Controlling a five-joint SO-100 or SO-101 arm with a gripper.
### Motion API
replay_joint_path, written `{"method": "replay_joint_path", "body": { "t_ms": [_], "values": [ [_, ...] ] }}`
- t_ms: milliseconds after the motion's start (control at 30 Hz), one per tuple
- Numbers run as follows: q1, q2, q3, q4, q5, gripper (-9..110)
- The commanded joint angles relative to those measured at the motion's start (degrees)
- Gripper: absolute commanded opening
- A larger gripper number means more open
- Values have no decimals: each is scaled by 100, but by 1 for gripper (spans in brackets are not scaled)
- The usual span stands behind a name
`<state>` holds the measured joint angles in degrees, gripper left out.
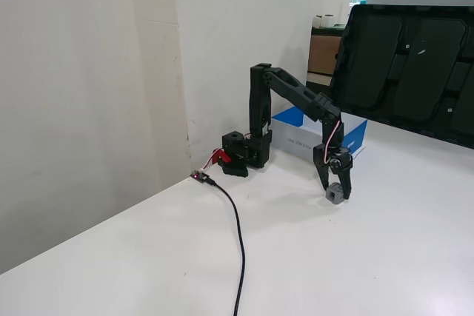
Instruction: Pick the gray block and keep it in the box.
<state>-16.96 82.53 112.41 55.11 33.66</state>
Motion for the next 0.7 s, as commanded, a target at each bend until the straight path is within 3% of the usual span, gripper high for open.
{"method": "replay_joint_path", "body": {
  "t_ms": [0,300,667],
  "values": [
    [-18,0,-404,-88,70,18],
    [9,105,-448,-97,-9,9],
    [-123,721,-1099,554,-149,7]
  ]
}}
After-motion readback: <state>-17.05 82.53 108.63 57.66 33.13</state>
